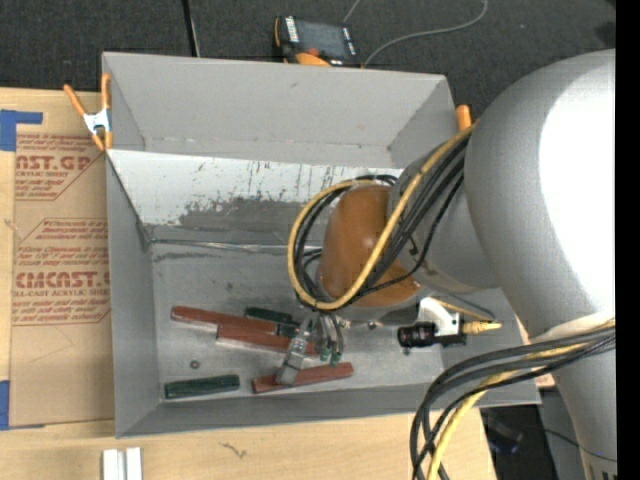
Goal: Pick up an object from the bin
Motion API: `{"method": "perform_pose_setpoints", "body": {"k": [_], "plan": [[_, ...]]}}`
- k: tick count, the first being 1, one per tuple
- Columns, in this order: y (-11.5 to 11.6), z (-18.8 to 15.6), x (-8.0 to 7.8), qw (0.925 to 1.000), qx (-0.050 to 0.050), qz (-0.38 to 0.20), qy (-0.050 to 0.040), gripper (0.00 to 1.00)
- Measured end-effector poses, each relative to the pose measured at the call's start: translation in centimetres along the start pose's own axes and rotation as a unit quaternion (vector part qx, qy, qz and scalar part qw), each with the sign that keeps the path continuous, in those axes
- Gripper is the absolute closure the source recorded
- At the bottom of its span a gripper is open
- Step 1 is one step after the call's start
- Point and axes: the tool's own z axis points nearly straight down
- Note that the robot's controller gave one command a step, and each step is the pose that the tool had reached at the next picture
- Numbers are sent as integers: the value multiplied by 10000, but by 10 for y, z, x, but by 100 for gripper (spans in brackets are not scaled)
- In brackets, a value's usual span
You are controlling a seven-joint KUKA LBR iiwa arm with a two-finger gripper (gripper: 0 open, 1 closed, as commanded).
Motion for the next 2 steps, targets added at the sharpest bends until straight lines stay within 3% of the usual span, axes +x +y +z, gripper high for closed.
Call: {"method": "perform_pose_setpoints", "body": {"k": [1,2], "plan": [[1,-8,-3,10000,-19,-2,-16,100],[13,-81,23,9997,-24,-251,-28,100]]}}
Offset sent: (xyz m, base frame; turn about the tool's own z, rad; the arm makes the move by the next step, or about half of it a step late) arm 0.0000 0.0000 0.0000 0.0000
